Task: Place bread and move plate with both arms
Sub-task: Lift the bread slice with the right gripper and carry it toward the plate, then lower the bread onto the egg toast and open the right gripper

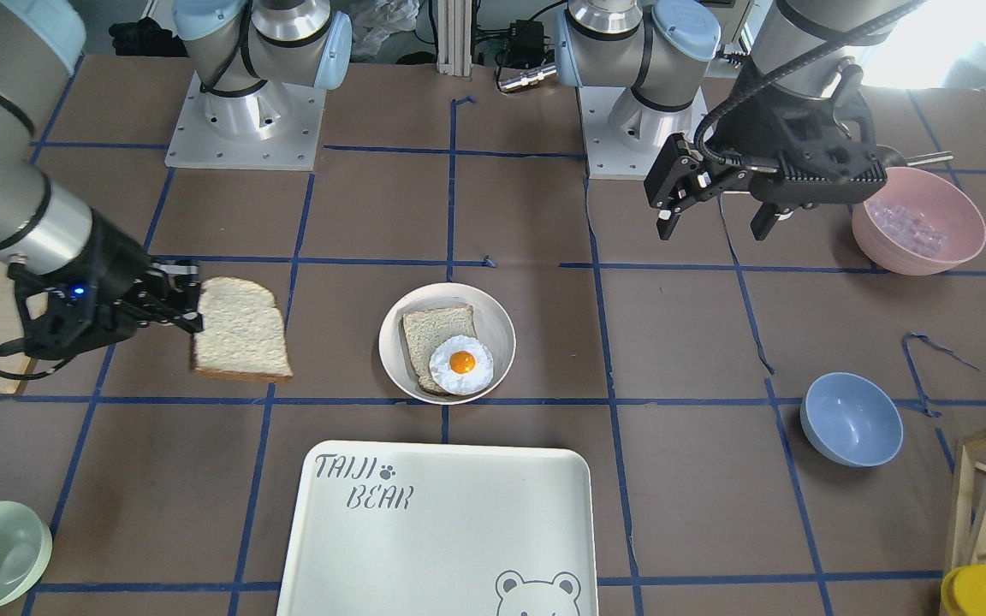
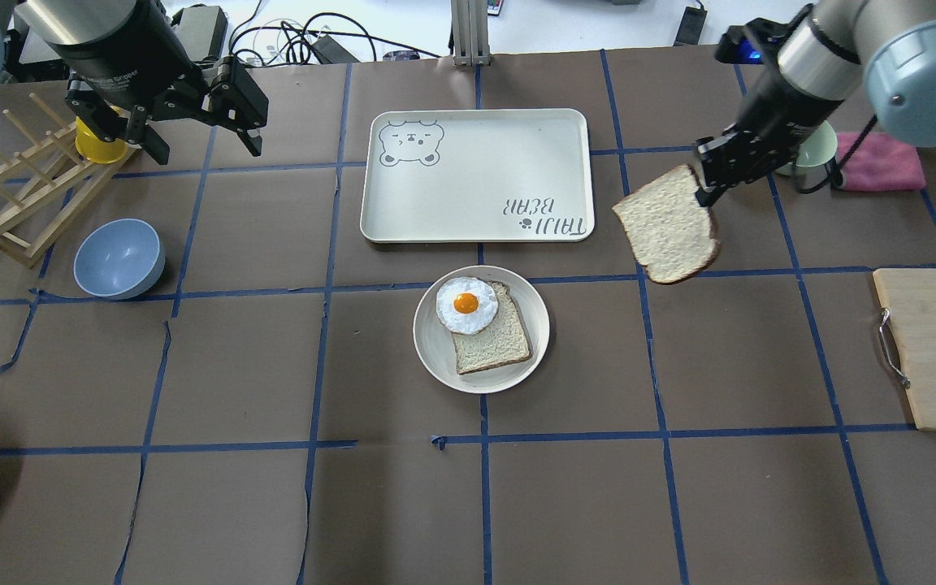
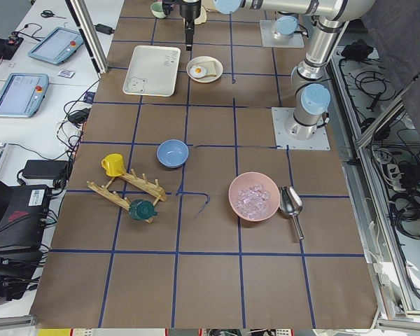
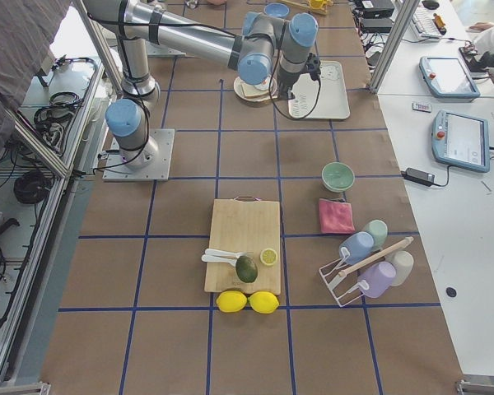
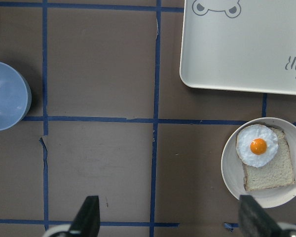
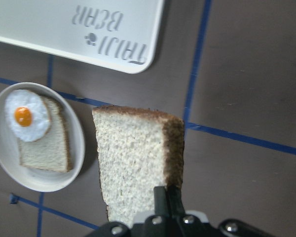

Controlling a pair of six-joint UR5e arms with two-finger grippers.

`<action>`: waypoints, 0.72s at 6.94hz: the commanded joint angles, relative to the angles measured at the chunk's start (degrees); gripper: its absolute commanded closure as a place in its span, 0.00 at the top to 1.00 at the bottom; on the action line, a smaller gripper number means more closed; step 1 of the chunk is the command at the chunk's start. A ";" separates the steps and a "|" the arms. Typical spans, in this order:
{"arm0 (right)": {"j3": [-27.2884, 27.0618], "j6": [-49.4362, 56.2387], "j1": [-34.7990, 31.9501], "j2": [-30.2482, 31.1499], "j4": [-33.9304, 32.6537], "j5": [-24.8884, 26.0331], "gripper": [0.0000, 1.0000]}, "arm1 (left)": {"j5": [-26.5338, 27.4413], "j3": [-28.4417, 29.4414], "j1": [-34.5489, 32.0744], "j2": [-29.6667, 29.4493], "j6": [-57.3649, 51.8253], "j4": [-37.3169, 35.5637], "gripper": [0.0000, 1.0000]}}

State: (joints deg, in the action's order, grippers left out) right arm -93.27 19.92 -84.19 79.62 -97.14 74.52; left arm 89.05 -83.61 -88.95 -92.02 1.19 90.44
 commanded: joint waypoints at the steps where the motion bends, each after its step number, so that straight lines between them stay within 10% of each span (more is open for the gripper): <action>1: -1.02 -5.14 -12.53 -3.48 -6.88 -7.86 0.00 | 0.16 -0.06 0.00 0.00 0.04 0.00 1.00; 5: -14.29 -5.16 -16.27 -5.61 -26.06 -7.81 0.00 | 0.24 -0.32 0.00 0.09 -0.13 -0.09 1.00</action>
State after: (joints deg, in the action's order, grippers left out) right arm -104.62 14.54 -100.24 74.62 -118.87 66.71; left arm 89.23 -83.81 -88.94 -91.97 1.26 90.38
